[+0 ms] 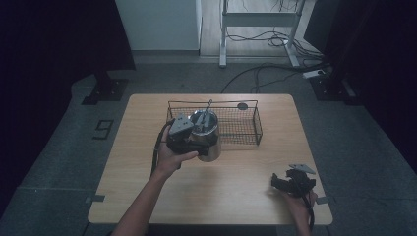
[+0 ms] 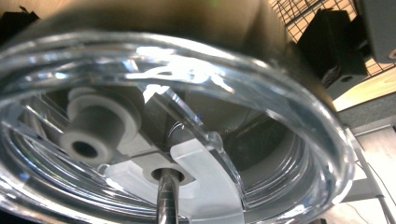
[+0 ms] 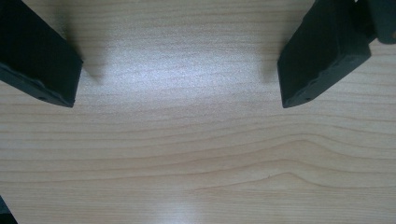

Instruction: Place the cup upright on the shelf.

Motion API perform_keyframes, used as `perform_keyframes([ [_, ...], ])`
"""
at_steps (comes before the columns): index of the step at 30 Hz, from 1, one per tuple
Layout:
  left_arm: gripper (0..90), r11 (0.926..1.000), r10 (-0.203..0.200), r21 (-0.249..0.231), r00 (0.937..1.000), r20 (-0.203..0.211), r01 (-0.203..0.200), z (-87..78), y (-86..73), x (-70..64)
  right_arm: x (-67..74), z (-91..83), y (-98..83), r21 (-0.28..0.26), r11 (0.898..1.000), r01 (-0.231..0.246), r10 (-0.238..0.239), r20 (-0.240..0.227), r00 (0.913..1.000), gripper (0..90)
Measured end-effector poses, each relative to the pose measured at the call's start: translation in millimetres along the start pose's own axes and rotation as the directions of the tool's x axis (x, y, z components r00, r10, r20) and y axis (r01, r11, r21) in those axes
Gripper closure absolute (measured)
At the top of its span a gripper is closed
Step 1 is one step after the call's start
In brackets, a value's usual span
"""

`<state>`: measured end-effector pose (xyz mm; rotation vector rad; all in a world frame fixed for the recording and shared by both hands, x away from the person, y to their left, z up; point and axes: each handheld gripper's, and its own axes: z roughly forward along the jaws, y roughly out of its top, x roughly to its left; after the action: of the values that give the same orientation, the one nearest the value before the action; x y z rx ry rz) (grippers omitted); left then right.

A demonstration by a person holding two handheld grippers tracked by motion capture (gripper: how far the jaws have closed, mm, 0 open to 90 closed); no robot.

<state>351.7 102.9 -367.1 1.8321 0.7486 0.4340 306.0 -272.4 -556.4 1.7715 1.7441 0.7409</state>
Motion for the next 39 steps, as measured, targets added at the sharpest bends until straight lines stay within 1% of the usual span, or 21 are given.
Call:
perform_keyframes([
  [11,3.8,1.0000,0.000,0.001,0.9998,-0.019,0.000,3.4,8.4,7.4,-0.1,0.2,-0.1,-0.003,1.000,0.001,-0.001,-0.001,1.0000,0.0],
  [17,3.8,0.9999,-0.003,0.014,0.9991,-0.041,0.004,6.3,10.2,15.9,0.0,0.2,-0.1,-0.003,1.000,0.000,0.000,-0.001,1.0000,0.0],
  [19,3.8,0.9998,0.001,0.020,0.9986,-0.053,0.000,7.1,11.1,19.2,-0.1,0.2,-0.1,-0.003,1.000,0.001,-0.001,-0.001,1.0000,0.0],
  [23,3.8,0.9996,-0.009,0.026,0.9978,-0.066,0.011,9.9,13.2,27.1,-0.1,0.2,-0.1,-0.003,1.000,0.001,-0.001,-0.001,1.0000,0.0],
  [26,3.8,0.9996,-0.009,0.028,0.9970,-0.077,0.011,12.3,13.9,31.4,-0.1,0.2,-0.1,-0.003,1.000,0.001,-0.001,-0.001,1.0000,0.0],
  [30,3.8,0.9994,-0.018,0.027,0.9965,-0.082,0.020,15.1,12.8,34.8,0.0,0.3,-0.2,-0.004,1.000,0.000,0.000,0.000,1.0000,0.0],
  [33,3.8,0.9994,-0.017,0.028,0.9959,-0.089,0.019,17.2,12.5,37.3,0.0,0.3,-0.2,-0.005,1.000,0.000,0.000,0.000,1.0000,0.0],
  [36,3.8,0.9993,-0.022,0.027,0.9958,-0.088,0.025,19.2,12.7,42.1,0.0,0.3,-0.2,-0.005,1.000,-0.001,0.001,0.000,1.0000,0.0],
  [39,3.8,0.9989,-0.021,0.040,0.9951,-0.096,0.025,21.7,14.5,46.8,0.0,0.3,-0.2,-0.005,1.000,-0.001,0.001,0.000,1.0000,0.0],
])
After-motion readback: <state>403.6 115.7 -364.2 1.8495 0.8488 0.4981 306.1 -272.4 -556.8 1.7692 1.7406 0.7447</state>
